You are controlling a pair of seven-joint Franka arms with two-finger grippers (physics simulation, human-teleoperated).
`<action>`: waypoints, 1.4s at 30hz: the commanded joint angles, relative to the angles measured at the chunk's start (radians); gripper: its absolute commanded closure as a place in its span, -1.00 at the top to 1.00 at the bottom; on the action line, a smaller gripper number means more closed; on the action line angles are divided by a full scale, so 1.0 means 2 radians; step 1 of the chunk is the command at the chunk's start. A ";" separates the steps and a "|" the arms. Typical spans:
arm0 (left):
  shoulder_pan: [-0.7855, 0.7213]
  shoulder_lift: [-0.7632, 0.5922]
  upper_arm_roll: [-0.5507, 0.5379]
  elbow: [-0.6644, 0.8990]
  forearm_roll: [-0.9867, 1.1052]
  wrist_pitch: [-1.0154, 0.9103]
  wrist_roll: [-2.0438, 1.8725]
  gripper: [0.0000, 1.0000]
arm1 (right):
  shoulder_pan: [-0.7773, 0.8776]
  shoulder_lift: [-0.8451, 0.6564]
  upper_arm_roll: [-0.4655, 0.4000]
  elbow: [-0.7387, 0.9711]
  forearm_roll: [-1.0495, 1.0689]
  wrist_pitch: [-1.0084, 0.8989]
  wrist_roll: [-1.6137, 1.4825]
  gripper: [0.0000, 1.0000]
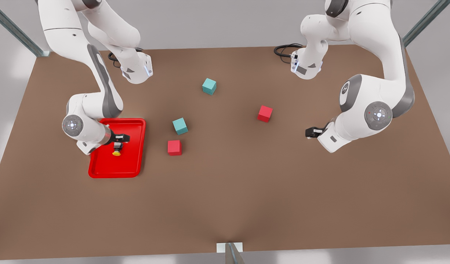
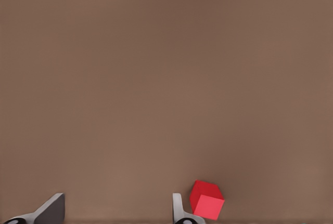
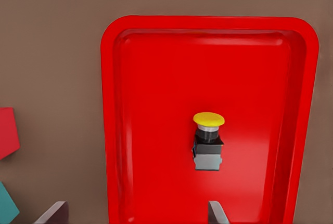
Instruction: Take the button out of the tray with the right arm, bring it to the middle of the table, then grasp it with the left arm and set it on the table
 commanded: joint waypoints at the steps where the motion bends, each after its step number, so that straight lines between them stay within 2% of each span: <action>1: -0.001 0.000 0.000 0.000 0.001 0.000 -0.009 1.00 | -0.007 -0.004 0.000 -0.011 -0.001 0.103 0.074 1.00; 6: -0.001 0.014 0.000 0.000 0.002 0.000 -0.009 1.00 | -0.051 0.028 0.003 -0.039 -0.007 0.149 -0.028 1.00; 11: 0.000 0.009 -0.001 0.000 0.001 -0.001 -0.008 1.00 | -0.076 0.046 0.005 -0.076 -0.073 0.162 -0.083 1.00; 13: 0.000 0.013 0.000 -0.001 0.002 -0.001 -0.009 1.00 | -0.140 0.057 0.061 -0.091 -0.077 0.185 -0.096 1.00; 22: -0.001 0.028 0.000 -0.001 0.002 0.000 -0.010 1.00 | -0.137 0.084 0.062 -0.104 -0.079 0.268 -0.090 1.00; 42: -0.019 0.029 -0.001 -0.003 0.012 -0.005 -0.027 1.00 | -0.169 0.107 0.061 -0.118 -0.149 0.280 -0.090 1.00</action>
